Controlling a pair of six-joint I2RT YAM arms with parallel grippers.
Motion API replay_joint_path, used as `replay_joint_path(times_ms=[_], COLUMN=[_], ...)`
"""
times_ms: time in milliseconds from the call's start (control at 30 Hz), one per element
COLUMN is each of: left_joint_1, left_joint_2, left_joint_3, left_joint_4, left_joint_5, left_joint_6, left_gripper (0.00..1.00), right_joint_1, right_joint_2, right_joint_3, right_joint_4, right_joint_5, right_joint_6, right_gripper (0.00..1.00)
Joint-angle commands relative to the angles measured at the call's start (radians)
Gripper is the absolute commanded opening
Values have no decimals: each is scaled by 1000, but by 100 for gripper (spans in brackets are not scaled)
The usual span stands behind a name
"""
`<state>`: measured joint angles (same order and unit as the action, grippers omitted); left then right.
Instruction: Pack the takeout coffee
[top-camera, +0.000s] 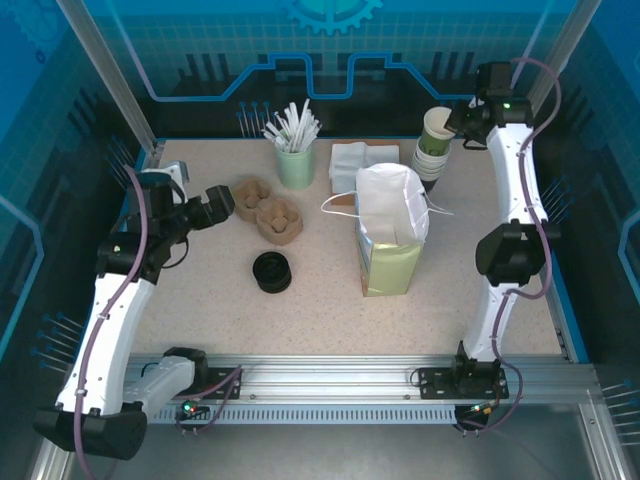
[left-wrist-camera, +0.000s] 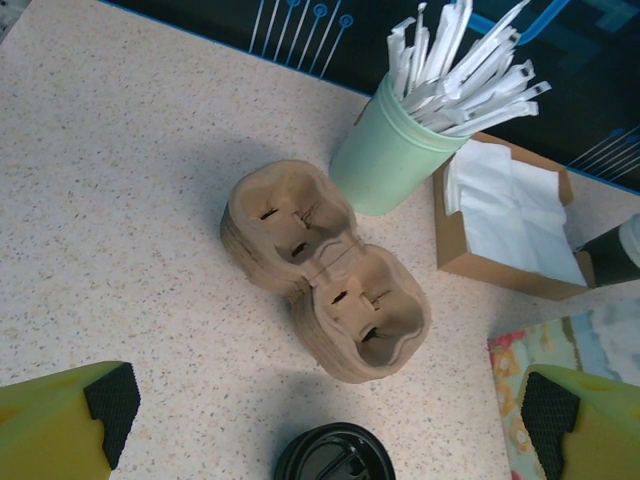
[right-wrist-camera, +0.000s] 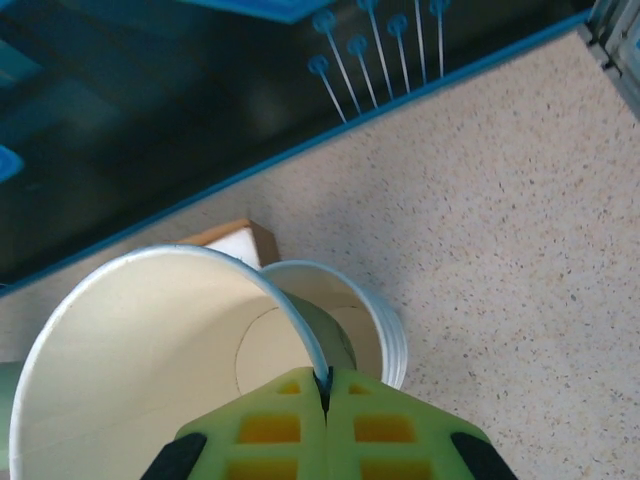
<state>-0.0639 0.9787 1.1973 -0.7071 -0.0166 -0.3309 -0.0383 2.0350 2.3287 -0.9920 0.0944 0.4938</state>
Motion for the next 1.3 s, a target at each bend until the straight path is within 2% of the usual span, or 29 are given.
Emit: replay_joint_path(times_ms=[0, 367, 667, 933, 1133, 1267], left_joint_1=[-6, -37, -173, -313, -407, -506], left_joint_2=[-24, -120, -172, -173, -155, -120], left_joint_3=[46, 56, 11, -45, -97, -140], left_joint_4=[-35, -82, -88, -73, -17, 10], left_joint_5=[76, 203, 249, 200, 188, 123], left_joint_6=[21, 17, 34, 38, 16, 16], left_gripper=[99, 99, 98, 96, 93, 93], right_joint_1=[8, 3, 4, 31, 99, 176], right_joint_2=[-79, -243, -426, -645, -762, -848], right_joint_3=[49, 66, 41, -147, -276, -416], right_joint_4=[-37, -93, -185, -186, -209, -170], right_joint_5=[-32, -58, -184, -401, -502, -567], right_joint_6=[5, 9, -5, -13, -25, -32], right_gripper=[0, 0, 0, 0, 0, 0])
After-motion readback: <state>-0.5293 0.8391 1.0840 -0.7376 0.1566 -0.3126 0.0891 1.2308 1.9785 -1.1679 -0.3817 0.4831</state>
